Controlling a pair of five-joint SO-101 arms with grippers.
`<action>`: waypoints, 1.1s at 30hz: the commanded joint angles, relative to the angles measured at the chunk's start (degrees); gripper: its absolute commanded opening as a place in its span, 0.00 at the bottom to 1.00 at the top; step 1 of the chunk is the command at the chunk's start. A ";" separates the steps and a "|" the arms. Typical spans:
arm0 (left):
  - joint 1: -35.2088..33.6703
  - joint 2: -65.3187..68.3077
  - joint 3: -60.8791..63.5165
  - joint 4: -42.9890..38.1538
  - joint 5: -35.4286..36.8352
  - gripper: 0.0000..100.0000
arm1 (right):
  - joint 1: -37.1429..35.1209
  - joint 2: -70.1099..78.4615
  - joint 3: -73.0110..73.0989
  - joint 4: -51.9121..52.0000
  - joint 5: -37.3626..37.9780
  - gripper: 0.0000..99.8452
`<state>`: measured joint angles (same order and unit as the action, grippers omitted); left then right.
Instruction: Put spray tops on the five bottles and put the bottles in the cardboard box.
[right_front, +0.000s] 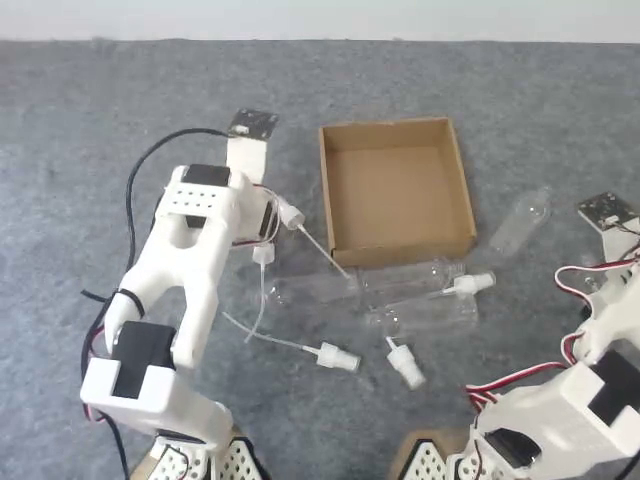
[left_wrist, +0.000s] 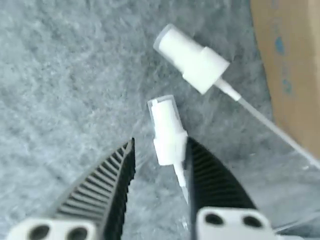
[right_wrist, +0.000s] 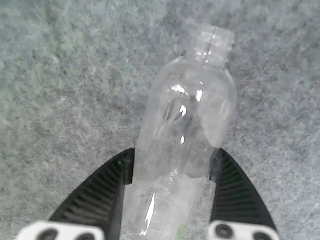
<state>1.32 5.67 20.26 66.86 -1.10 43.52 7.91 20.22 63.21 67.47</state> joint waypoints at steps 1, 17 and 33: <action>0.79 -0.44 -3.74 0.79 -0.97 0.20 | 1.10 0.31 0.79 0.22 0.79 0.14; -0.35 11.69 -6.73 -1.67 -0.88 0.10 | 1.54 0.31 0.79 0.22 0.79 0.14; -6.24 6.59 -5.85 -0.18 -14.51 0.15 | 1.54 0.31 0.79 0.22 0.79 0.14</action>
<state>-4.04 16.66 15.52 67.91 -14.99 43.69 7.91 20.22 63.21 67.56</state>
